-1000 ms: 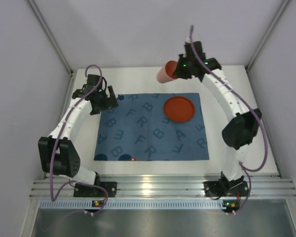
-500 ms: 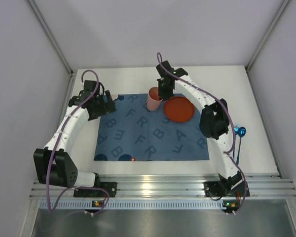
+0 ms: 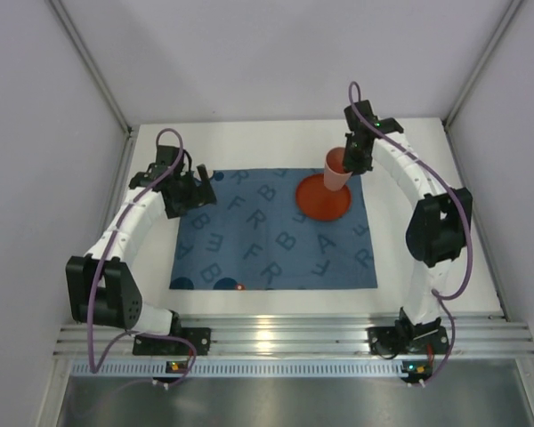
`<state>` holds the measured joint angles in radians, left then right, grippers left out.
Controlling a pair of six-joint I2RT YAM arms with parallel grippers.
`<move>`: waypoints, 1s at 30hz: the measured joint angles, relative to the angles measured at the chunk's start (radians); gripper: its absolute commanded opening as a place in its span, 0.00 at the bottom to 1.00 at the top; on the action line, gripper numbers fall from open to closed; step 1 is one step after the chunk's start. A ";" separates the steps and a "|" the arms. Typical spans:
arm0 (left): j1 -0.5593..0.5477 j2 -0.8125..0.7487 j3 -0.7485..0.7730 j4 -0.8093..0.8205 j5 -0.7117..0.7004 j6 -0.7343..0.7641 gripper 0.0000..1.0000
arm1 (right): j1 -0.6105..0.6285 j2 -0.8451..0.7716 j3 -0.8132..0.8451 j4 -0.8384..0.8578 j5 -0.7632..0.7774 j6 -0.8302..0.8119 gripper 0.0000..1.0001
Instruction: Set the dinner table for one person
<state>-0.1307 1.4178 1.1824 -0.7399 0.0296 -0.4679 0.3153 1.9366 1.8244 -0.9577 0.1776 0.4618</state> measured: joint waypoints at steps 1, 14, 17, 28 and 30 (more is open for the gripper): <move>0.000 0.014 0.005 0.001 0.004 0.001 0.98 | 0.001 -0.001 -0.012 0.008 0.003 0.001 0.00; 0.000 0.038 0.019 0.008 0.007 0.022 0.98 | 0.216 0.007 -0.163 0.037 -0.037 0.012 0.00; 0.000 0.038 0.015 0.017 0.007 0.022 0.98 | 0.251 0.008 -0.166 0.039 -0.086 0.014 0.00; 0.000 0.065 0.011 0.033 0.006 0.029 0.98 | 0.532 0.037 0.055 0.094 -0.518 -0.128 0.00; 0.000 0.074 0.011 0.032 0.006 0.033 0.98 | 0.536 0.036 0.060 0.097 -0.550 -0.141 0.00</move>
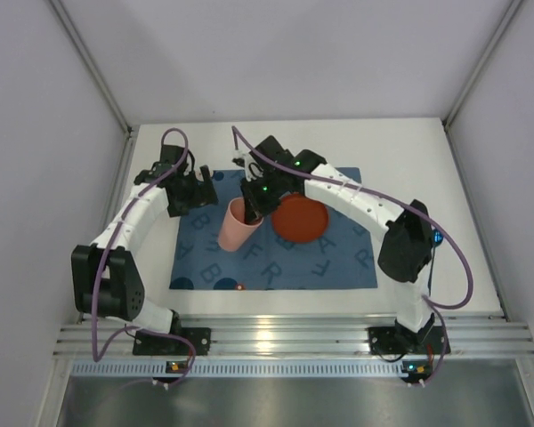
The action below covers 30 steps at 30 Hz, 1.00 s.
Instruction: Set the dinner table for one person
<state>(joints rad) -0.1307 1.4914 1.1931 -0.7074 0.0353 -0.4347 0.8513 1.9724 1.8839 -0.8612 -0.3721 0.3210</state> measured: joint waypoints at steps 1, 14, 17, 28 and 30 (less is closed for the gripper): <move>0.000 0.004 0.000 0.000 -0.002 0.002 0.98 | -0.010 0.000 -0.001 -0.003 0.006 -0.004 0.00; 0.000 0.073 -0.003 0.035 0.060 0.010 0.98 | -0.530 -0.064 -0.095 -0.034 0.300 -0.016 0.00; -0.006 0.106 0.014 0.038 0.089 0.006 0.97 | -0.563 -0.032 -0.068 -0.060 0.356 -0.020 0.00; -0.206 0.358 0.310 0.054 0.158 0.011 0.94 | -0.662 0.168 0.023 -0.086 0.410 -0.010 0.00; -0.247 0.385 0.320 0.051 0.171 0.018 0.94 | -0.671 0.168 0.029 -0.090 0.431 -0.010 0.02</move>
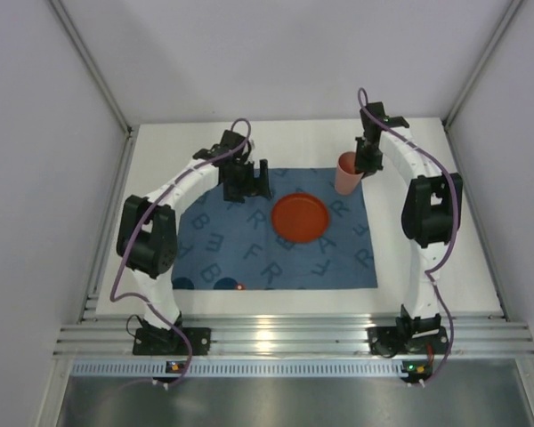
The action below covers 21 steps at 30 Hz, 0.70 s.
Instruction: Set the dinner table for one person
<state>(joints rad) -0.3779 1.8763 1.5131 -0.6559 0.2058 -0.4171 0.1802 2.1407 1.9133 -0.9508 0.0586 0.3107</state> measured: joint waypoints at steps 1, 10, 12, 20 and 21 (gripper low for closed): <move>-0.018 0.015 0.004 -0.004 0.007 0.002 0.93 | -0.001 0.000 0.000 -0.002 0.011 0.000 0.15; -0.103 0.114 0.010 -0.021 0.014 0.022 0.86 | 0.001 0.002 -0.002 -0.015 0.008 -0.014 0.62; -0.108 0.130 0.013 -0.023 0.014 0.023 0.79 | 0.001 0.002 -0.002 -0.016 -0.001 -0.018 0.68; -0.155 0.218 0.087 -0.031 0.020 0.035 0.45 | 0.001 -0.008 0.037 -0.047 0.000 -0.023 0.80; -0.162 0.229 0.097 -0.033 0.023 0.038 0.42 | 0.001 -0.018 0.039 -0.049 0.002 -0.022 0.81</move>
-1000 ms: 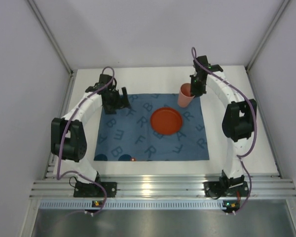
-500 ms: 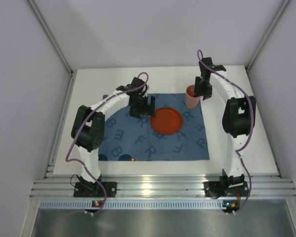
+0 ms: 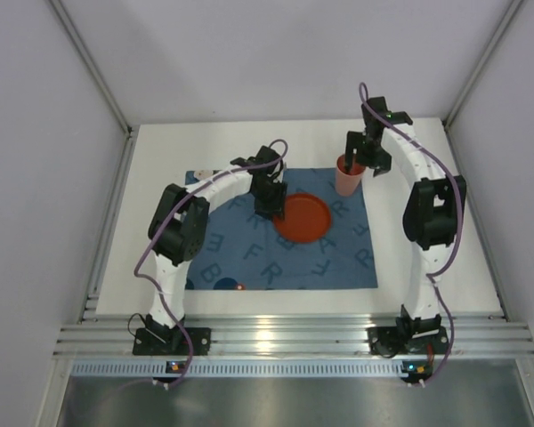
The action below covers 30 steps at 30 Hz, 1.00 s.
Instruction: Set the dinner table for one person
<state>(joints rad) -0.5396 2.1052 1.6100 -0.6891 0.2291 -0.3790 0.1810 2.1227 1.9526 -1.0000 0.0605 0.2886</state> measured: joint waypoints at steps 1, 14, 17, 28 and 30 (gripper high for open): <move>-0.006 0.011 0.009 -0.001 0.003 0.000 0.32 | 0.000 -0.015 0.000 -0.003 0.003 0.002 0.81; -0.011 0.063 0.077 -0.043 0.027 0.008 0.00 | -0.023 -0.246 -0.068 -0.017 0.052 0.046 0.90; 0.004 0.041 0.064 -0.065 0.019 0.008 0.00 | -0.069 -0.299 -0.171 -0.011 0.057 0.075 1.00; 0.246 -0.511 -0.448 -0.097 -0.039 -0.006 0.00 | -0.438 -0.652 -0.784 0.101 0.026 0.233 0.96; 0.253 -0.562 -0.507 -0.096 -0.053 -0.003 0.00 | -0.496 -0.683 -0.861 0.111 0.023 0.254 0.92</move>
<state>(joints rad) -0.2863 1.5433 1.1030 -0.7849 0.1761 -0.3820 -0.3149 1.4399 1.0912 -0.8890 0.0830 0.5426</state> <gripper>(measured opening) 0.025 0.950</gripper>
